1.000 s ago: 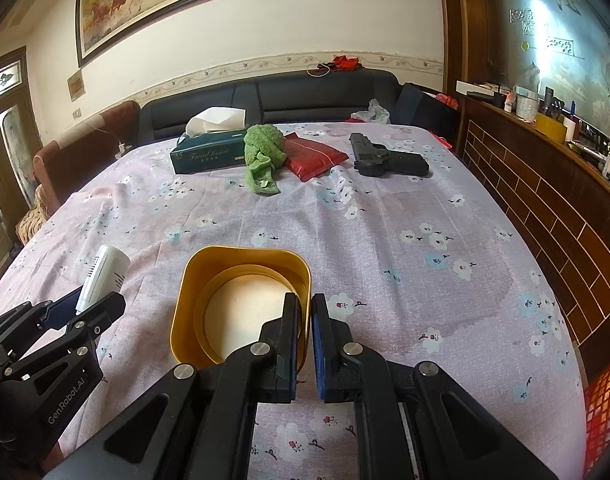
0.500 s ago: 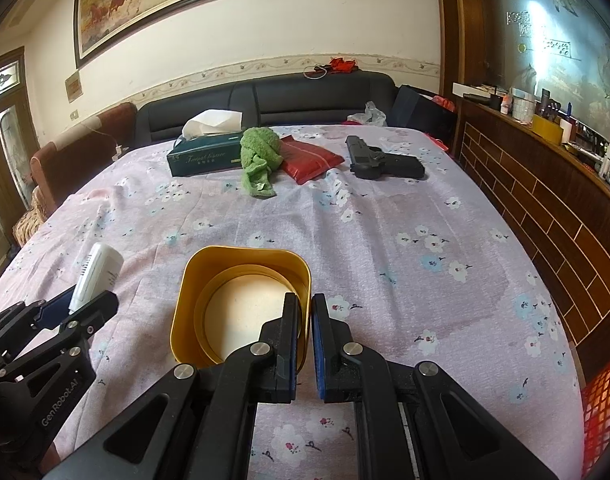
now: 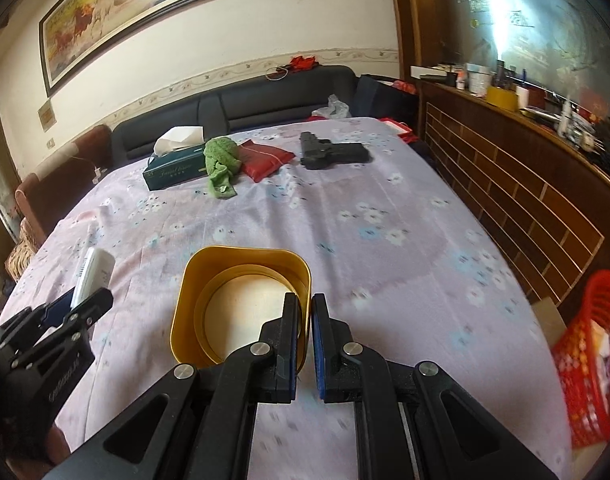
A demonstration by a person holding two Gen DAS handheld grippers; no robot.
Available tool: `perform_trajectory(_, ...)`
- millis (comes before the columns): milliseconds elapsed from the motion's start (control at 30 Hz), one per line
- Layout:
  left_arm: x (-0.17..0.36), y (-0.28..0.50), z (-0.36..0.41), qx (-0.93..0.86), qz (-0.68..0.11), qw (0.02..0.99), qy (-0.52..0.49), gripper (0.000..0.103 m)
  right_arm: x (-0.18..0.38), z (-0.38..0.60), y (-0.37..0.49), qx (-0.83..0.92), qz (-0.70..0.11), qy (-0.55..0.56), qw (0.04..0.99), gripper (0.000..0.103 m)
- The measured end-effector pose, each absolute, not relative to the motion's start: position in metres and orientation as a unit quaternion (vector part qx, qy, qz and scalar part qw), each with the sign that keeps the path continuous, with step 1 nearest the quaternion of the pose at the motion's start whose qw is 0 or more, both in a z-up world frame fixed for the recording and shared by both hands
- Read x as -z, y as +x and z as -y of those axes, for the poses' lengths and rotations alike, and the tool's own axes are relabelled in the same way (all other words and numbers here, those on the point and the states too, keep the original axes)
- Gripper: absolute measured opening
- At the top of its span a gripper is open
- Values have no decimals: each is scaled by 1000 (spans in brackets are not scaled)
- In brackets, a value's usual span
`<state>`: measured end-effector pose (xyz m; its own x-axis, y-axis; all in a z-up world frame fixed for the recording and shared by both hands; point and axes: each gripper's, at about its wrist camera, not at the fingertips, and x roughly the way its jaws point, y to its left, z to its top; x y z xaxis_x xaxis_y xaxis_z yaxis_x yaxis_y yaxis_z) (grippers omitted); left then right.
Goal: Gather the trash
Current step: 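Hold the spray bottle in the left tool while the right tool holds the tape roll, then carry the bottle and tape roll to the red wastebasket, open both tools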
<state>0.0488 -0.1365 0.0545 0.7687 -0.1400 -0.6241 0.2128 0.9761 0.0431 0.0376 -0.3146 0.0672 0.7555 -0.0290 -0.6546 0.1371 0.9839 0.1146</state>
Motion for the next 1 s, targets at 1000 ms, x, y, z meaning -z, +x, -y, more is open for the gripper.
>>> perform_trajectory(1000, -85, -68, 199, 167, -305, 935, 76, 29, -82, 368, -101, 55, -327, 130, 935, 7)
